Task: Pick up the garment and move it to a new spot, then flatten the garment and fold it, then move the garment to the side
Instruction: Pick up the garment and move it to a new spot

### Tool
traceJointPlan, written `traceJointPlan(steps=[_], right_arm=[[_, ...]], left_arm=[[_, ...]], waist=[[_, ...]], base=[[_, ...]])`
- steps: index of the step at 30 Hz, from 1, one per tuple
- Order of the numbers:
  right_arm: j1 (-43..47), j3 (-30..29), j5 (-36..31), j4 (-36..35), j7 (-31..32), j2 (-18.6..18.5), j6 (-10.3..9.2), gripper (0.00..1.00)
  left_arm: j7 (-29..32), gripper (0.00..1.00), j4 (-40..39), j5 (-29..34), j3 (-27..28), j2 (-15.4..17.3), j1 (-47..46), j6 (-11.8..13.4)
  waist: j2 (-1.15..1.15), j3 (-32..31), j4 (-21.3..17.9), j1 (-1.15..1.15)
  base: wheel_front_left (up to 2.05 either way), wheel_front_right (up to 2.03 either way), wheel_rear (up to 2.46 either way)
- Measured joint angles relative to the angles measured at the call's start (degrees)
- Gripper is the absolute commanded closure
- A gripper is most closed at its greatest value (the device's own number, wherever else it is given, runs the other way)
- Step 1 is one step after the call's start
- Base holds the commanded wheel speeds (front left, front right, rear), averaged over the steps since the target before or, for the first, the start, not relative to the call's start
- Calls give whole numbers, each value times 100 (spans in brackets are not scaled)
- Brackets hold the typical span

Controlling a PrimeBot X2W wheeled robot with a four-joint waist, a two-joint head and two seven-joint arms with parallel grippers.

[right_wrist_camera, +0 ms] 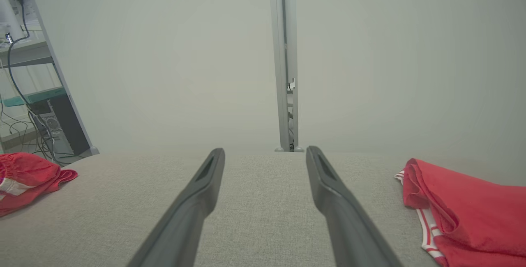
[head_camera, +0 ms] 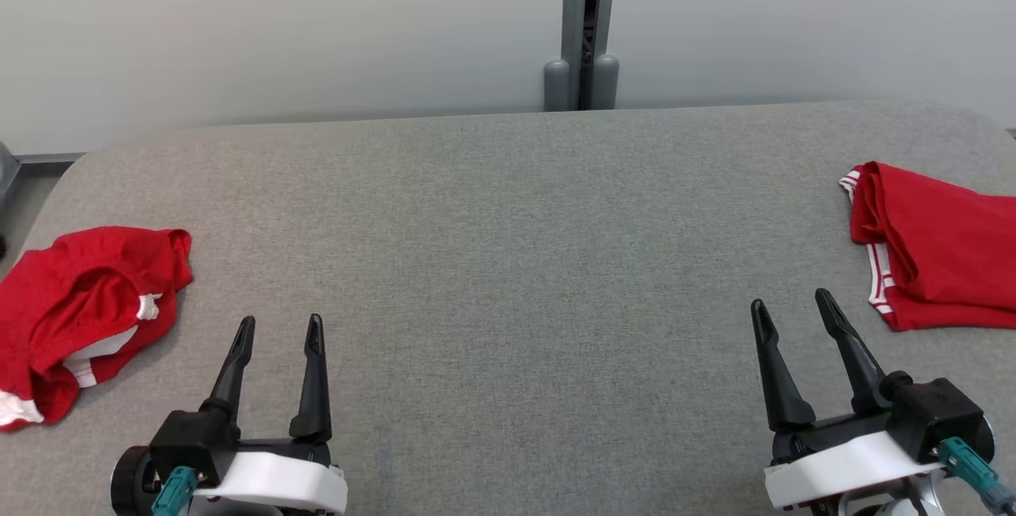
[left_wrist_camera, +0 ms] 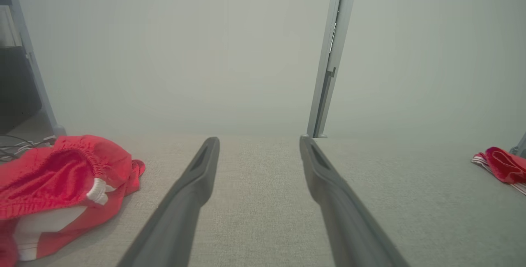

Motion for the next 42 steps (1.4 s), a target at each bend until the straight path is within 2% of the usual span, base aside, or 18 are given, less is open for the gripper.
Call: traceJointPlan(steps=[6,32,42], right_arm=[[-60,100,48,-47,0,-26,0,0],[-146,375,172,-129,0,-259,0,0],[-117,449,164,-137,0,-302,0,0]], left_arm=[[-1,0,-127,-23,-25,1,-66,74],[-1,0,-391,-211,-135,1,-152,325],[-1,0,-419,-252,-104,1,-112,353]], waist=[[0,71,307,0],[0,221,2110,0],[0,141,2408,0]], base=[[0,0,0],[0,0,0],[0,0,0]])
